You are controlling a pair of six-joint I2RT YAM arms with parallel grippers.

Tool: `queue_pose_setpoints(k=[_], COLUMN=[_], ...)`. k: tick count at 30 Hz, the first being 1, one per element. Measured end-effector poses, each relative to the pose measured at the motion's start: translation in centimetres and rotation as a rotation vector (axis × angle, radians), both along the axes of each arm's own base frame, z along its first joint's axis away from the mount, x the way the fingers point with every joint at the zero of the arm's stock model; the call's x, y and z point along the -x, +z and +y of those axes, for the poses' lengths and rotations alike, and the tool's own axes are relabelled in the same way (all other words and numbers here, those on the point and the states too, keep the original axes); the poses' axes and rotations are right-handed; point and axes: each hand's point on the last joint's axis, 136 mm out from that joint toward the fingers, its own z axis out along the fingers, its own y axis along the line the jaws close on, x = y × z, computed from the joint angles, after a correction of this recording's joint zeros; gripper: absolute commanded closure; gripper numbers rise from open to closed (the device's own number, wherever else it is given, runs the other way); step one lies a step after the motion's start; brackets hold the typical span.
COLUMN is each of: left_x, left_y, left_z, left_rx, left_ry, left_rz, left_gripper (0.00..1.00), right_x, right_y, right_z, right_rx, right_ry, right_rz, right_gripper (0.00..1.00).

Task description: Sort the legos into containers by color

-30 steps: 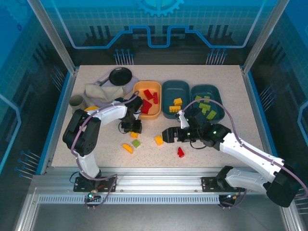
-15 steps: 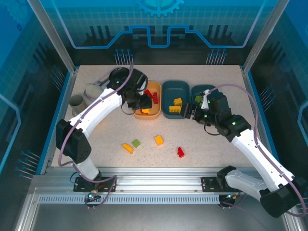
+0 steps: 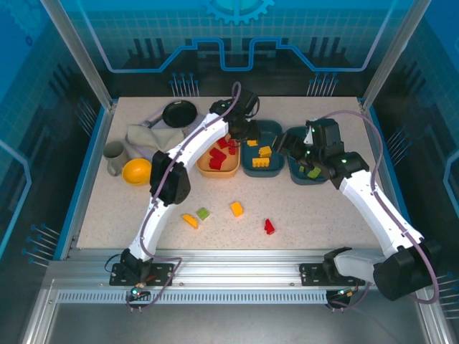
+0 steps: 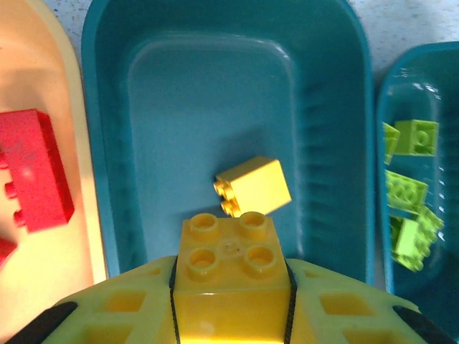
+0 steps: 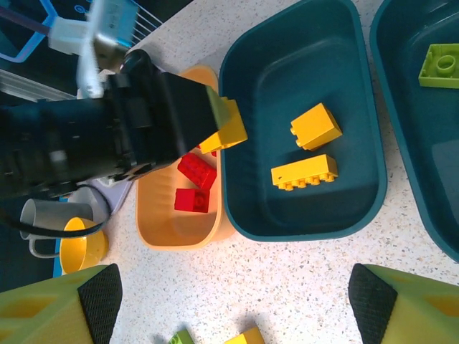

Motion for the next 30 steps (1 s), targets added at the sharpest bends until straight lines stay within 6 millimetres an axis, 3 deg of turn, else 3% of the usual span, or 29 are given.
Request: queue_pose_setpoints(k=[6,9,14,20,24,27,30], left_x=[-0.8,-0.9,-1.2,-1.0,-0.5,1.0,4.3], left_y=[-3.7,-4.9,-4.5,-3.6,-1.1,3.1,8.1], left_z=[0.2,0.0,-1.0,-1.6,-1.3,-0.2,2.1], left_rx=[-0.052,-0.058,-0.036,-0.01,0.007,0.037,0.086], left_ry=[0.036,0.036,0.032,0.03,0.039,0.06,0.078], left_rz=[0.028,0.039,0.022,0.018,0.007,-0.016,-0.04], left_gripper=[0.63,0.56,0.36,0.31,0.3,0.29,0.29], right_x=[0.4,1.0,1.6,2.5,4.2,6.3,8.8], right_y=[-0.1,-0.5,-1.2,-2.1,-3.3,-3.8,-4.1], right_z=[-0.3,-0.5,-0.5,-0.6,-0.6,0.3,1.8], right_rx=[-0.012,-0.01,-0.008,0.028,0.102,0.172,0.242], right_ry=[0.001,0.001,0.008,0.047,0.098,0.173,0.272], right_rz=[0.005,0.014,0.038,0.072,0.116,0.129,0.134], right_gripper=[0.15,0.14,0.13,0.15,0.16,0.17,0.17])
